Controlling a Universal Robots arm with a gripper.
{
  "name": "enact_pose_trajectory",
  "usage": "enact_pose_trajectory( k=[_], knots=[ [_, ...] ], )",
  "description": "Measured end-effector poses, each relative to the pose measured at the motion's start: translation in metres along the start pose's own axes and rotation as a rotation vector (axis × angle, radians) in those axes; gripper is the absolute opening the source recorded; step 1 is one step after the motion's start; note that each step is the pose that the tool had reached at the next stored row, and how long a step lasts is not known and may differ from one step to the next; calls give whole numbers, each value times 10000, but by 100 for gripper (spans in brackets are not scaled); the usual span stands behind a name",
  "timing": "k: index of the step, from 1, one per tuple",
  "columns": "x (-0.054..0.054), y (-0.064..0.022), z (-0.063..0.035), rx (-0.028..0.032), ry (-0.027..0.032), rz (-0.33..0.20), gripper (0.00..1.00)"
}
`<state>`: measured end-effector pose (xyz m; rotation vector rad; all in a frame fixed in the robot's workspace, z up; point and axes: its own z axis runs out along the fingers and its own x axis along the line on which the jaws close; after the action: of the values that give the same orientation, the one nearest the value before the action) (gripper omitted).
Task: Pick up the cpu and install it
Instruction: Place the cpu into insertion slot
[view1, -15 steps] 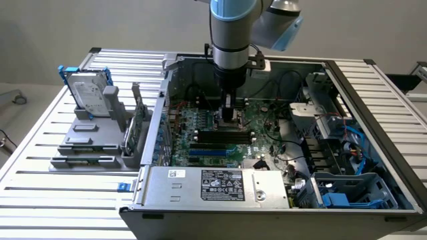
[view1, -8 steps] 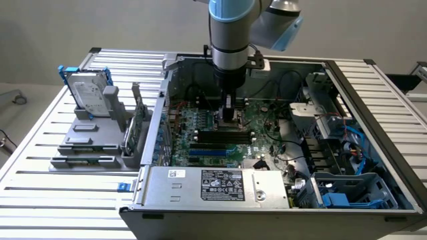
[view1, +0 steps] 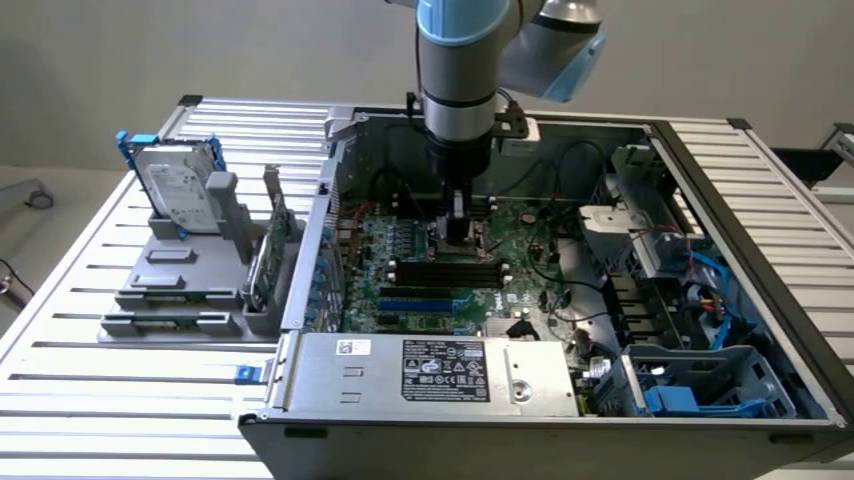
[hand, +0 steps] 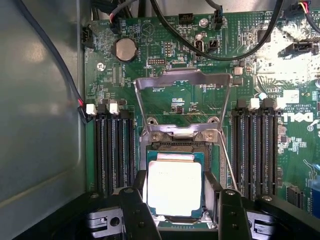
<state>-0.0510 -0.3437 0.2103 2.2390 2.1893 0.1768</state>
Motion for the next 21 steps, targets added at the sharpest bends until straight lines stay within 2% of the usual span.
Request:
enact_pose_trajectory(
  k=[4,12,21],
  knots=[
    [-14,0,6,2,4,-164,54],
    [-60,0,23,-4,-30,-405,54],
    [-70,-3,60,-53,-103,-622,54]
  ],
)
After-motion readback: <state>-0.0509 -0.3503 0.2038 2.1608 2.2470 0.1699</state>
